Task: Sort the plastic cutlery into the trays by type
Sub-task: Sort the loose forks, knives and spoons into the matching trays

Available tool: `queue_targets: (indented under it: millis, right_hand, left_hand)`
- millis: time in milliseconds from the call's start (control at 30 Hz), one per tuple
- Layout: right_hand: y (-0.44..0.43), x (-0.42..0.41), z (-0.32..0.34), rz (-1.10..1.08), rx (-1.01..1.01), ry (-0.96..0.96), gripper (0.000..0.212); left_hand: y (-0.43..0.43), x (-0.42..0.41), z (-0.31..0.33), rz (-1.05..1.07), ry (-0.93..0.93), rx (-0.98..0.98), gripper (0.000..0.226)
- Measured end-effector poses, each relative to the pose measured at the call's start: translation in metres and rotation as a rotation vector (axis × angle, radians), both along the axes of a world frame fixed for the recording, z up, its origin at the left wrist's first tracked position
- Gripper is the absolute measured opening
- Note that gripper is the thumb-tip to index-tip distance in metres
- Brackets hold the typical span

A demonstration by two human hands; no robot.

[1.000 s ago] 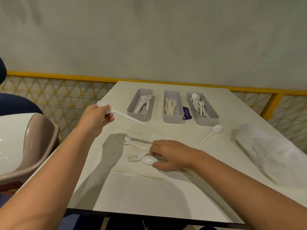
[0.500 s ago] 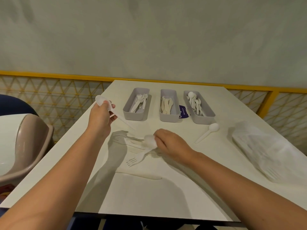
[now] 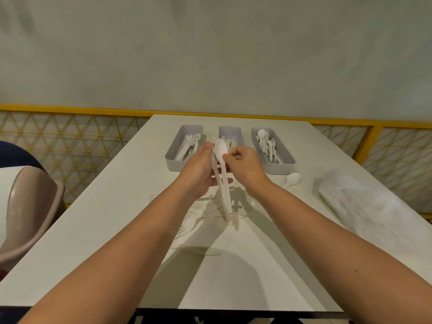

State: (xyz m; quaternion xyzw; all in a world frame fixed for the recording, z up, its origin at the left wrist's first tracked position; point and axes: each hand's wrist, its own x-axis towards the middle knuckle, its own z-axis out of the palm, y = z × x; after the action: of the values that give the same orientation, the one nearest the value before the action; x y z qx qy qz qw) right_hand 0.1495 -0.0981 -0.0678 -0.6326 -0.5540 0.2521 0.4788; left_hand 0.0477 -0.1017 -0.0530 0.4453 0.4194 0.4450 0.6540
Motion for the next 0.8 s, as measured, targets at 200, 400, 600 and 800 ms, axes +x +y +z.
queue_targets:
  millis: [200, 400, 600, 800]
  right_hand:
    - [0.0, 0.019, -0.009, 0.022, -0.065, 0.044, 0.028]
    - [0.009, 0.08, -0.035, -0.135, -0.297, -0.421, 0.019]
    - [-0.002, 0.112, -0.053, -0.302, -0.569, -0.71, 0.04]
    - [-0.003, 0.112, -0.037, -0.214, -0.75, -0.726, 0.004]
  left_hand:
    - [0.004, 0.018, -0.009, -0.084, 0.109, -0.011, 0.031]
    - [0.008, 0.021, -0.013, -0.083, 0.017, -0.082, 0.032]
    - [0.01, 0.023, -0.014, -0.061, 0.003, -0.11, 0.031]
    - [0.015, 0.027, -0.018, -0.083, -0.043, -0.178, 0.022]
